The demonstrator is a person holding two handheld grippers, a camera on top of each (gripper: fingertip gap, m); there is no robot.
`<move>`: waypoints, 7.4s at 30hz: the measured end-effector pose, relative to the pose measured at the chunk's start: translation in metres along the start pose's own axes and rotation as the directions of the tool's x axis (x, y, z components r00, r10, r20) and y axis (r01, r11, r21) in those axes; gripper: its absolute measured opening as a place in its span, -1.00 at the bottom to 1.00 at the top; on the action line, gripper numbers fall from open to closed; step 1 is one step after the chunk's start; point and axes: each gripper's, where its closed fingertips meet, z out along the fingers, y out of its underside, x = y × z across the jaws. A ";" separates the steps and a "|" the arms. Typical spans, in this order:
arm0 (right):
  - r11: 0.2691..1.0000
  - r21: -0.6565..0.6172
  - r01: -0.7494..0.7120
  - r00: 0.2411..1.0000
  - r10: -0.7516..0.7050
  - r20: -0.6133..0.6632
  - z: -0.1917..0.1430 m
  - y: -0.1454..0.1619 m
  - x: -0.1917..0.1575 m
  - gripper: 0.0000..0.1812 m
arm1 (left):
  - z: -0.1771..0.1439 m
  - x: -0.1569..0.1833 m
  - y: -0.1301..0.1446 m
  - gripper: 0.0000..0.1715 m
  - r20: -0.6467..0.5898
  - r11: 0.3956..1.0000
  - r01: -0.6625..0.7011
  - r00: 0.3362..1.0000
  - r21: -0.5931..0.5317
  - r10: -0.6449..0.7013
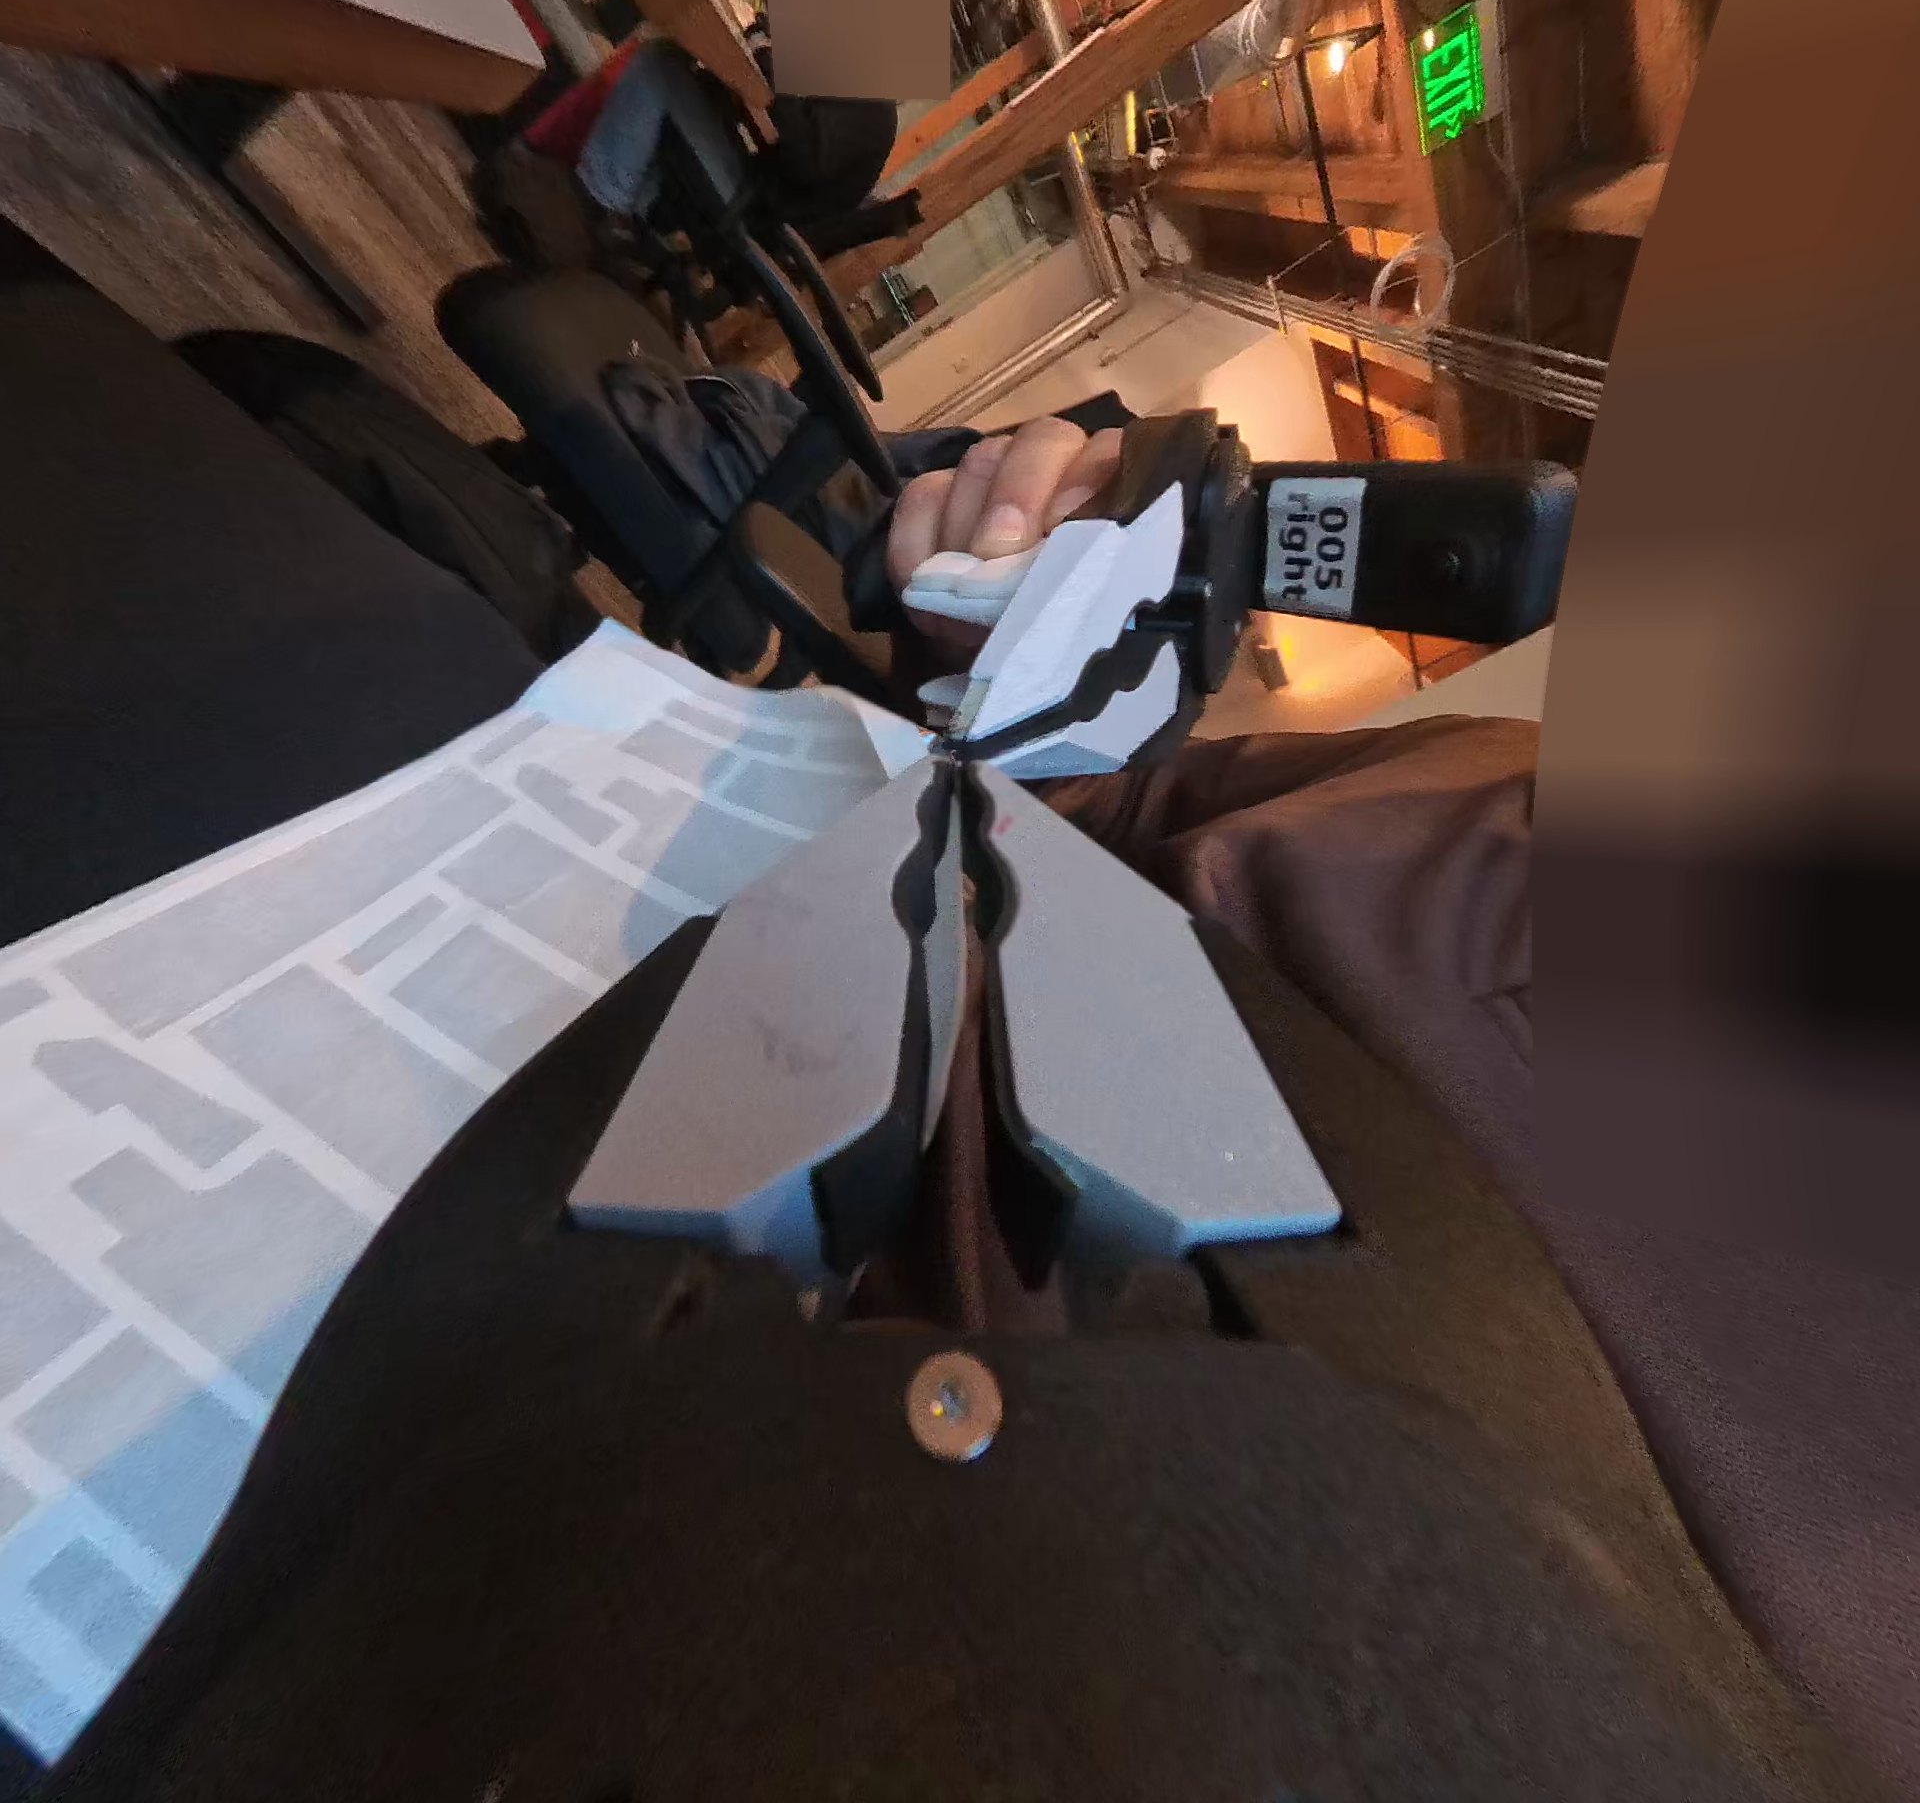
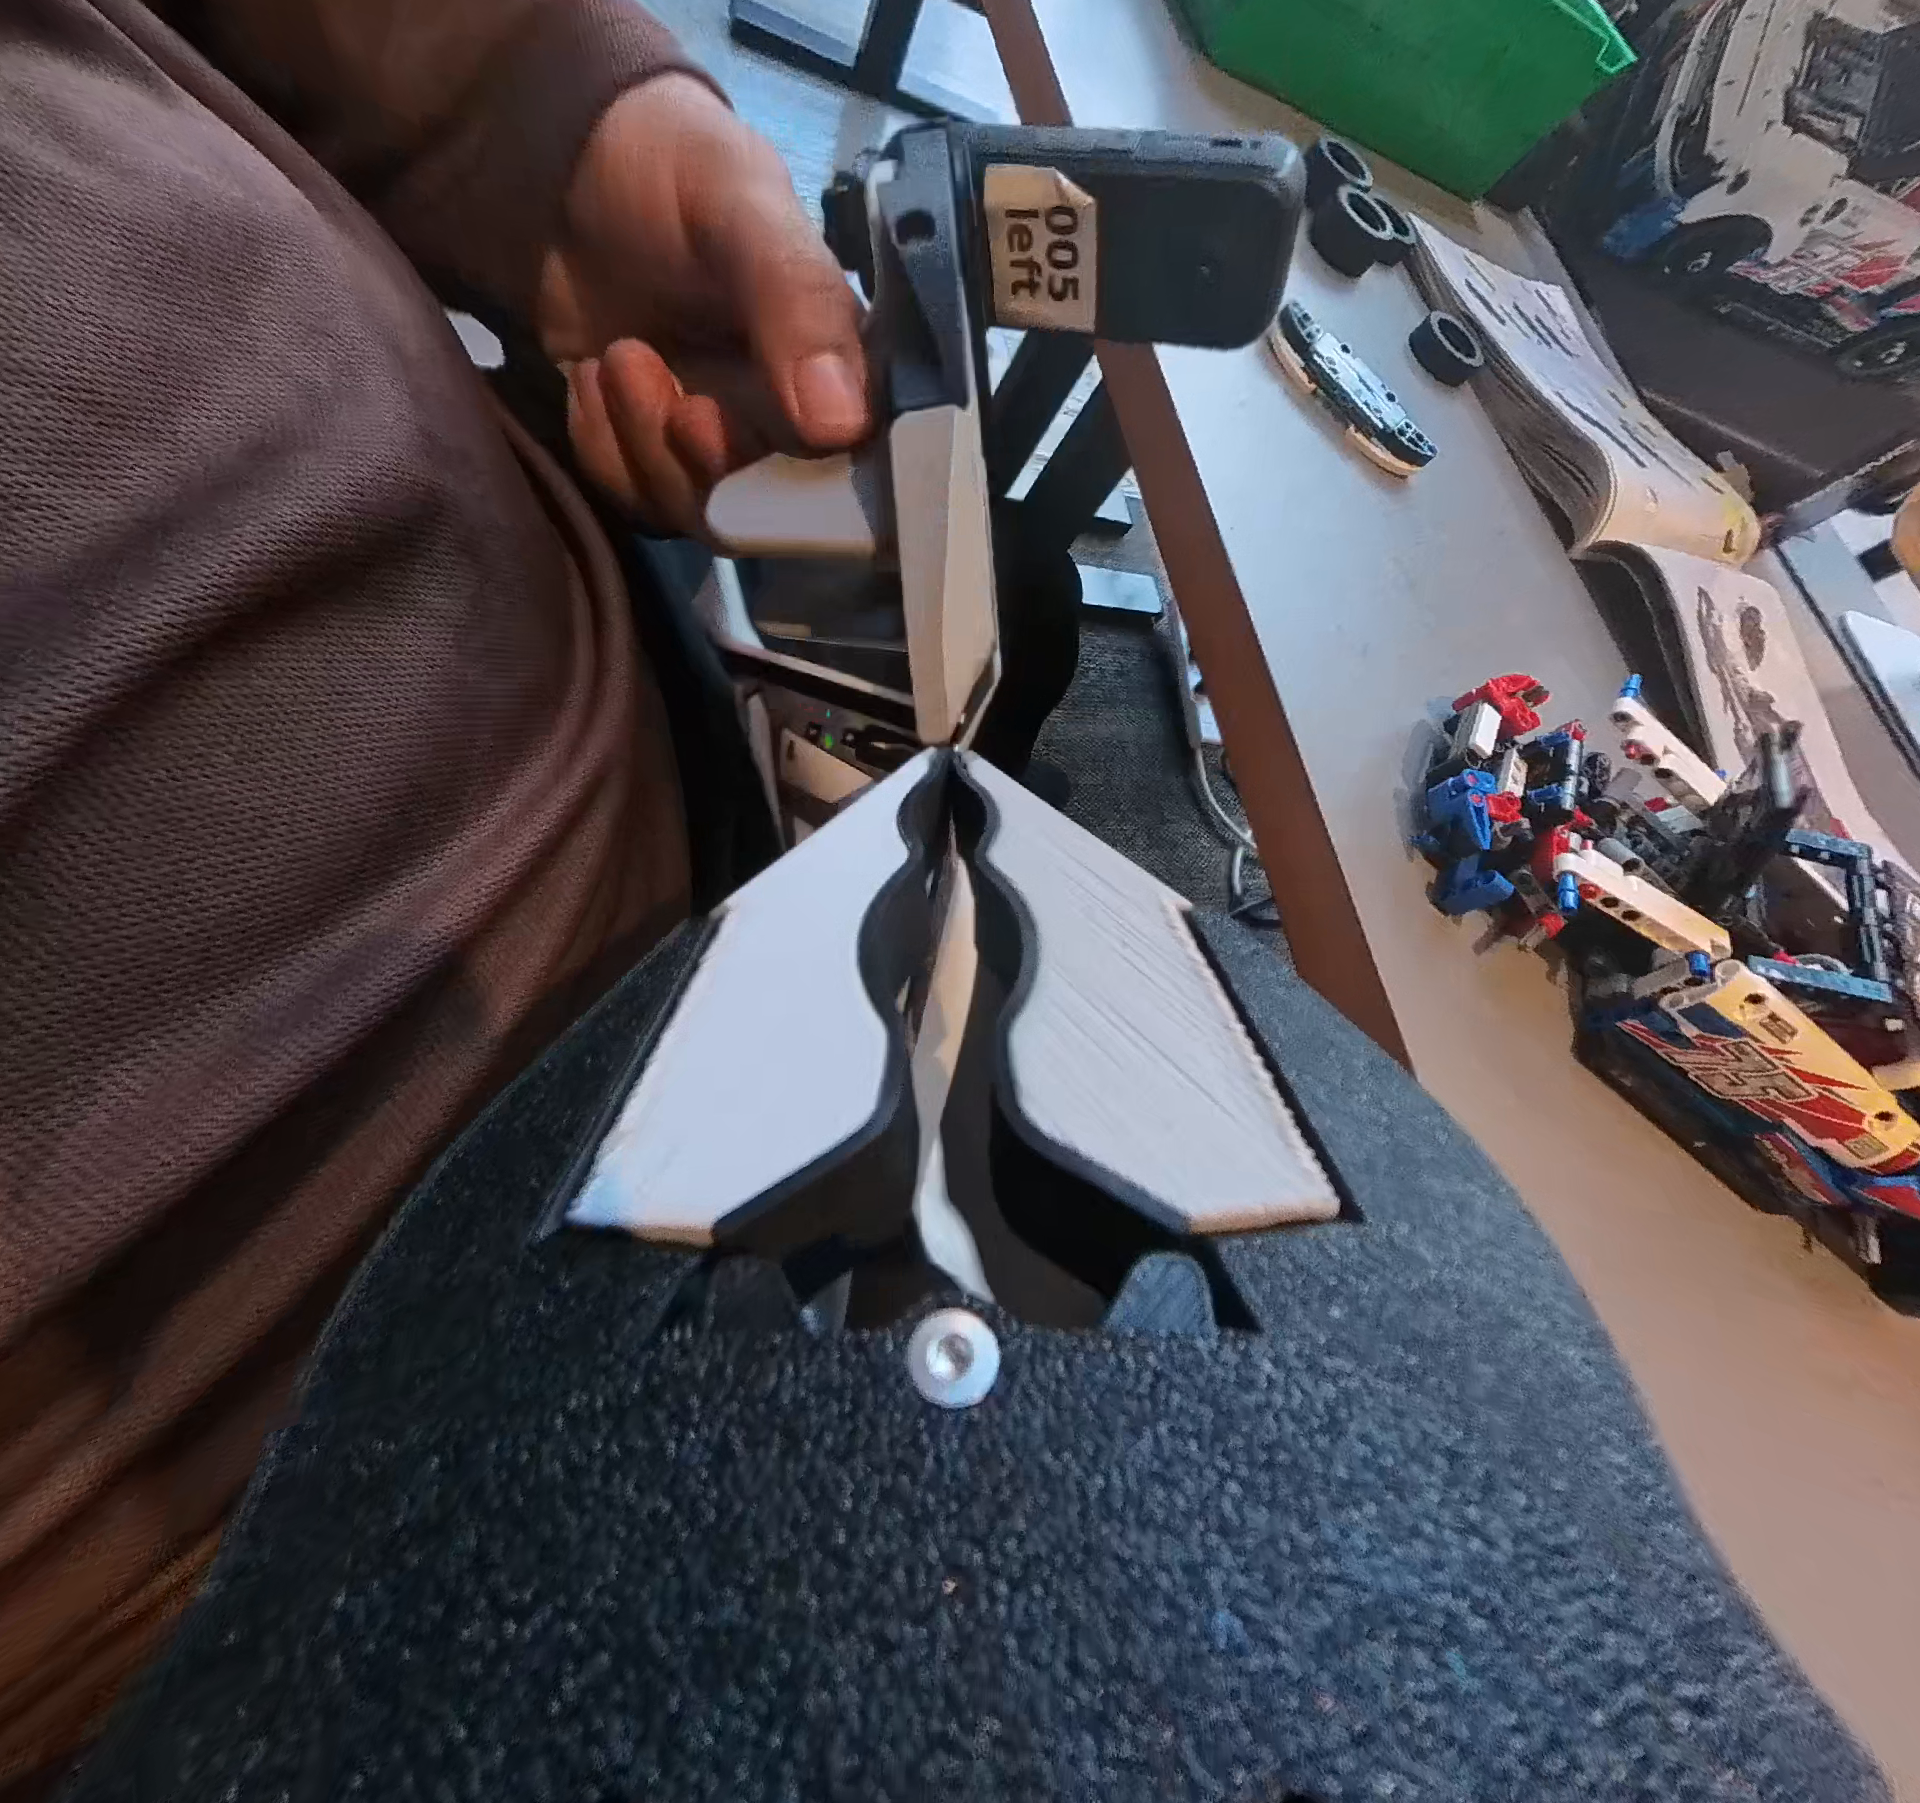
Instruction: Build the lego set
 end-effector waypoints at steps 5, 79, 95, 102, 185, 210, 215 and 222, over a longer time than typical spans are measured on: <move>1.000 -0.017 0.017 1.000 -0.017 -0.011 0.001 0.002 0.000 -1.00 | 0.000 -0.003 0.000 -1.00 0.042 0.999 -0.033 0.999 -0.017 0.034; 0.806 -0.334 0.489 0.786 -0.573 -0.231 0.017 0.013 0.014 -1.00 | -0.012 -0.015 -0.033 -1.00 -0.069 0.887 0.369 0.929 0.278 -0.364; 0.993 0.115 -0.020 0.966 0.049 -0.253 -0.049 -0.019 0.059 -1.00 | -0.007 0.006 -0.065 -1.00 0.200 0.988 -0.096 0.977 0.124 0.070; 0.909 0.366 -0.201 0.782 0.374 -0.498 -0.162 -0.001 0.144 -1.00 | 0.080 0.060 -0.194 -1.00 0.182 0.854 -0.517 0.836 -0.048 0.517; 0.483 -0.042 -0.875 0.403 0.773 0.489 0.232 -0.103 0.174 -1.00 | -0.341 -0.082 -0.193 -0.38 0.446 0.585 -0.727 0.417 -0.360 0.792; 0.594 0.095 -0.799 0.572 0.703 0.423 0.211 -0.081 0.162 -1.00 | -0.292 -0.089 -0.178 -0.48 0.394 0.632 -0.667 0.498 -0.396 0.772; 0.647 0.041 -0.761 0.606 0.688 0.399 0.205 -0.077 0.164 -1.00 | -0.272 -0.077 -0.190 -0.61 0.374 0.689 -0.677 0.588 -0.259 0.717; 0.780 -0.102 -0.618 0.708 0.608 0.360 0.192 -0.073 0.154 -1.00 | -0.242 -0.066 -0.181 -0.71 0.430 0.804 -0.559 0.686 -0.203 0.586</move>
